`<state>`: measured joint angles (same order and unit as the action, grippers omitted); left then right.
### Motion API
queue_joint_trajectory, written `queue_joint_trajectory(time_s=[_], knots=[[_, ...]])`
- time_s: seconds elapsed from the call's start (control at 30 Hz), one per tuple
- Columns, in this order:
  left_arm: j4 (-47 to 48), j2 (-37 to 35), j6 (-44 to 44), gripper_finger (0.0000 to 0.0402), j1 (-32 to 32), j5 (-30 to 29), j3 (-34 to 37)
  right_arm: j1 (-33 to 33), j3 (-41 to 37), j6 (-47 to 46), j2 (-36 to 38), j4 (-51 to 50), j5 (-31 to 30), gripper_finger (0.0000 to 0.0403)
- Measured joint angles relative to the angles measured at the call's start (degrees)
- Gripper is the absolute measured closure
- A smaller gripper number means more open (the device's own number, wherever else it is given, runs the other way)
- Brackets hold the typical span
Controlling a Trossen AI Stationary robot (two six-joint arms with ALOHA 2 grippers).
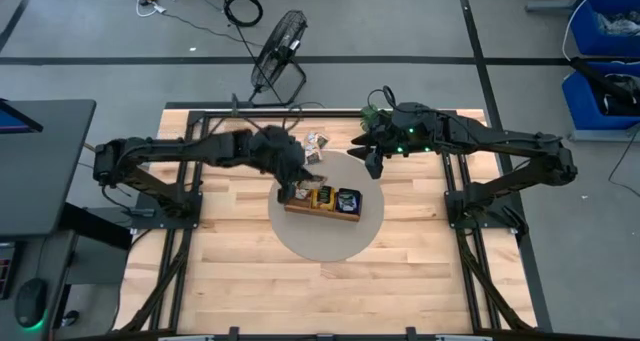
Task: Pick & Place Tea
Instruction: Put the brown tea bag into the left section of the wooden organizer
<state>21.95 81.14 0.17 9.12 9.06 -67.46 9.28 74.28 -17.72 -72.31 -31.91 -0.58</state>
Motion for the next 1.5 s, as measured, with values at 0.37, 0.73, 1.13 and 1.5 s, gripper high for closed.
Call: queue_joint_trajectory(time_s=[0.37, 0.73, 1.13, 1.5], knots=[[-8.56, 0.02, -0.11, 0.0399, -2.97, -7.71, 13.96, 0.01, 0.00, -0.02, -0.02, 0.14, -0.01, 0.0220], [-20.46, 0.07, 1.14, 0.0400, -2.82, -11.89, 24.40, 0.00, 0.00, -1.14, -0.04, 0.18, -0.02, 0.0220], [-22.62, 0.26, 5.01, 0.0400, -2.82, -11.85, 27.80, 0.02, 0.00, -1.11, -0.07, 0.40, -0.04, 0.0220], [-25.41, 0.28, 9.38, 0.0399, -2.80, -12.62, 28.48, 0.01, 0.00, -1.32, -0.07, 0.84, -0.04, 0.0220]])
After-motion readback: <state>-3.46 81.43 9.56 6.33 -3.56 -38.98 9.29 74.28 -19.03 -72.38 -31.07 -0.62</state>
